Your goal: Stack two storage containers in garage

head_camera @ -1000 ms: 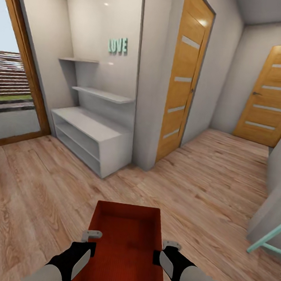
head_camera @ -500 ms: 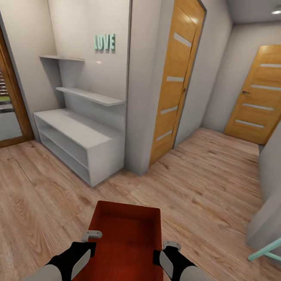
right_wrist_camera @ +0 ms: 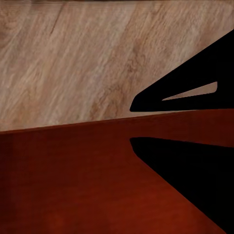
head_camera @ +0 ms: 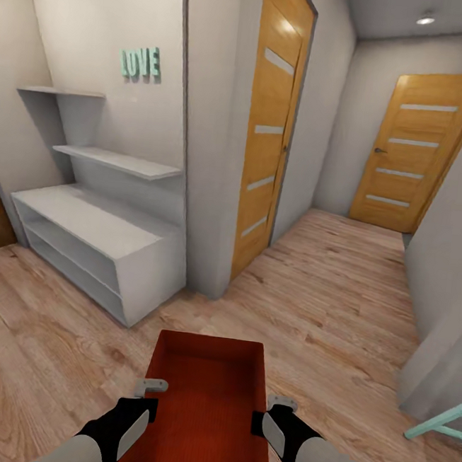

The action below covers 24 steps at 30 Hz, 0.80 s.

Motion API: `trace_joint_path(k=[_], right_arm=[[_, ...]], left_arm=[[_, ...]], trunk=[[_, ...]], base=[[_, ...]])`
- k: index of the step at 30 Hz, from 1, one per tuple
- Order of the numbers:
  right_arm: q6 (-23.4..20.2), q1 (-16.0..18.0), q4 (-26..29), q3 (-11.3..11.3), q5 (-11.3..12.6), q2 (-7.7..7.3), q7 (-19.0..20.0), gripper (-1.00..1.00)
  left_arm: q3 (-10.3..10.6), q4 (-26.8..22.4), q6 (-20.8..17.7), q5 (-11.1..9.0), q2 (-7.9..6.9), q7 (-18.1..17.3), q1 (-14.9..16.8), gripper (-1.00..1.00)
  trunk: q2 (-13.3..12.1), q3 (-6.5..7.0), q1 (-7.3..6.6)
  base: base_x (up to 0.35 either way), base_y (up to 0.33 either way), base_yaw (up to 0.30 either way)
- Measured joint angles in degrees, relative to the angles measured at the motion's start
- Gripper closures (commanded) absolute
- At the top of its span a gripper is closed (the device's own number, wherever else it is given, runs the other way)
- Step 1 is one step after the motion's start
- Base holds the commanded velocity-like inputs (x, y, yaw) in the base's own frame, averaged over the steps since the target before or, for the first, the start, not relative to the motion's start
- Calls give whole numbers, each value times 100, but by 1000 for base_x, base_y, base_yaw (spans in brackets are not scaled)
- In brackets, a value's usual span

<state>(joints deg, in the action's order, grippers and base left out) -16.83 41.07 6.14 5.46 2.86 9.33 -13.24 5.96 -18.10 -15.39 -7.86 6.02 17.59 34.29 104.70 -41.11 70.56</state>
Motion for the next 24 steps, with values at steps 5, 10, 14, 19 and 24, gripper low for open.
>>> trace_joint_path(k=[5, 10, 14, 19, 24], right_arm=[[4, 0, 0, -4, 2, 0, 0, 100], [0, 0, 0, 1, -1, 0, 0, 100], [-1, 0, 0, 1, -1, 0, 0, 100], [4, 0, 0, -3, 2, 0, 0, 100], [-3, 0, 0, 2, -2, 0, 0, 100]], left_arm=[[0, 0, 5, 0, 0, 0, 0, 100], [-1, 0, -1, 2, 0, -1, 0, 100], [-2, -1, -2, 2, 0, -1, 0, 100], [-1, 0, 4, 2, 0, -1, 0, 100], [-1, 0, -4, 0, 0, 0, 0, 100]], trunk=[[0, 17, 0], [0, 35, 0], [0, 44, 0], [0, 46, 0], [0, 46, 0]], base=[[339, 84, -285], [339, 84, -285], [339, 84, -129], [339, 84, -135], [339, 83, -264]])
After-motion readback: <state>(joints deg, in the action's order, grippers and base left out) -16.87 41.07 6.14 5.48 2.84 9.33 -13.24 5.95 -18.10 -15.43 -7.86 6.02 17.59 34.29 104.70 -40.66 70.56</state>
